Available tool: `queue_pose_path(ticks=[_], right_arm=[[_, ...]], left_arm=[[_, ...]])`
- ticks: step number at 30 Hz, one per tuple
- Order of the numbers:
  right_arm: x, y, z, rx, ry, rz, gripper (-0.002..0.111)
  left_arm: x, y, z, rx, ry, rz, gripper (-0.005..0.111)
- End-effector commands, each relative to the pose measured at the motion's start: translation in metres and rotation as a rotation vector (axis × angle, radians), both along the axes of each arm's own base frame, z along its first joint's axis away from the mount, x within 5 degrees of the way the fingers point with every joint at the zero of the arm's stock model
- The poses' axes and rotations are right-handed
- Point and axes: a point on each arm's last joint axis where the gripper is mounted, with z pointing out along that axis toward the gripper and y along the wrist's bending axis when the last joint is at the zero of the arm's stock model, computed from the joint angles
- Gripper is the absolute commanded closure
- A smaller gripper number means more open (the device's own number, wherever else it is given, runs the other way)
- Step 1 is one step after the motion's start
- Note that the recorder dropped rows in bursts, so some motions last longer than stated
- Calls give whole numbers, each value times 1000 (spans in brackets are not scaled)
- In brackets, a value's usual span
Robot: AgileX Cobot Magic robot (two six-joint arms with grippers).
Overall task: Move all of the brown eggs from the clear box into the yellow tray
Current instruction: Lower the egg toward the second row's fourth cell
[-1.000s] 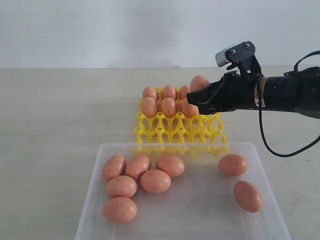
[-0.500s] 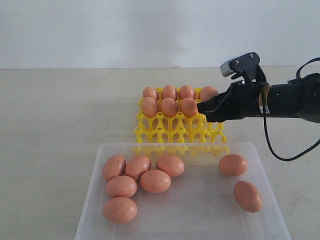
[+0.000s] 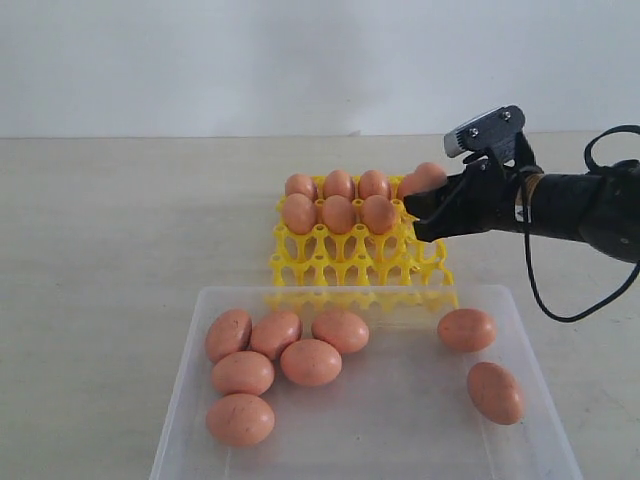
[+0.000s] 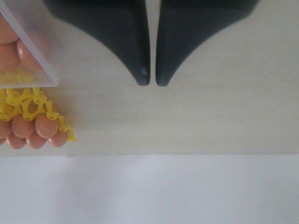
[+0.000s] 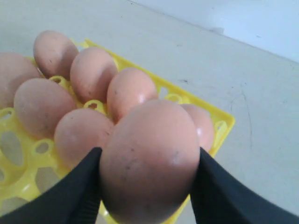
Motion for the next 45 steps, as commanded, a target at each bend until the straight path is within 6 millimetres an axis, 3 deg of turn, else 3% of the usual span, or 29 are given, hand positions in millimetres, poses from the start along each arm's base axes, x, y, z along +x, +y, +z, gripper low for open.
queue_pose_path(ticks=[1,8,19,24,31,37,45], right_arm=[[4,0,8,6,-73,13,108],[24,-2,9,67,-52,-39,108],[23,1,8,81,-33,-12,108],[20,-7,-11,-71,73,-29,108],[20,-2,-9,-21,30,8,108],[19,0,-37,-5,87,22,108],[19,0,-41,9,95,17,108]], left_arm=[[0,0,-1,1,0,-9,103],[0,0,-1,1,0,-9,103],[0,0,-1,1,0,-9,103],[0,0,-1,1,0,-9,103],[0,0,-1,1,0,-9,103],[0,0,-1,1,0,-9,103],[0,0,-1,1,0,-9,103]])
